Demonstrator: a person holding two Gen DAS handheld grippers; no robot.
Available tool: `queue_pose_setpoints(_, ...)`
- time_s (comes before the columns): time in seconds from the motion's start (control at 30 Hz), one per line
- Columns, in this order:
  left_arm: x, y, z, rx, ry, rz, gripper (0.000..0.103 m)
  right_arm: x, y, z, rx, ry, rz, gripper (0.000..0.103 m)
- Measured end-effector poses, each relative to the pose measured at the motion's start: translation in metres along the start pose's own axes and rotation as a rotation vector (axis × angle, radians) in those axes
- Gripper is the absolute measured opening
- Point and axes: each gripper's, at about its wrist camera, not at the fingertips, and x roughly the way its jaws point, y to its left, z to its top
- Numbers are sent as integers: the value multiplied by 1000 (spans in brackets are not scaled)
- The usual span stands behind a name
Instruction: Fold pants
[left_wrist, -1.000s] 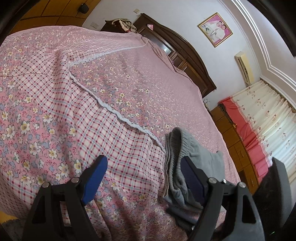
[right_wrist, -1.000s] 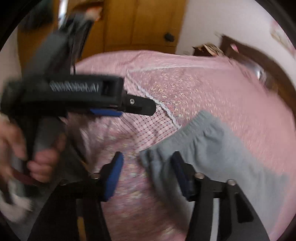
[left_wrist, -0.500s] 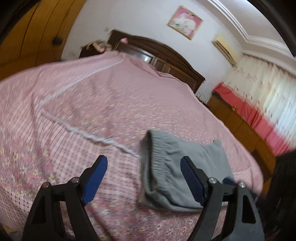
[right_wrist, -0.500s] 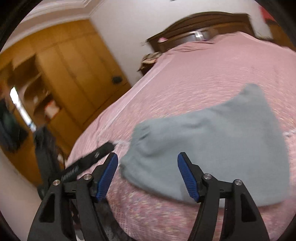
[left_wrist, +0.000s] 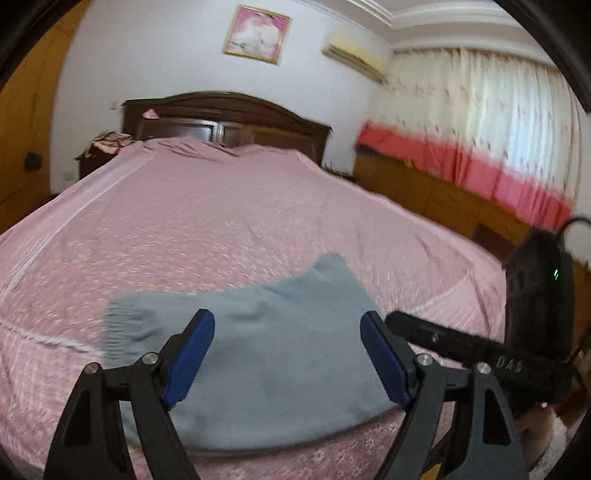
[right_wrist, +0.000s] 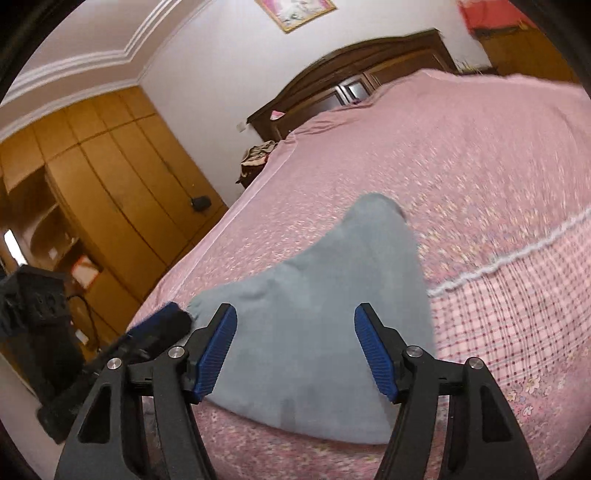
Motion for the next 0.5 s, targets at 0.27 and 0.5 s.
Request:
queue_pose_setpoints(0.27,63,28,-44,-64,208,94,62,27,-27,-20,-19,135,-170,0)
queue_pose_setpoints(0.5,62,23,-56,-23,167,126,61,30,-6,-20,-96,133,-237,2)
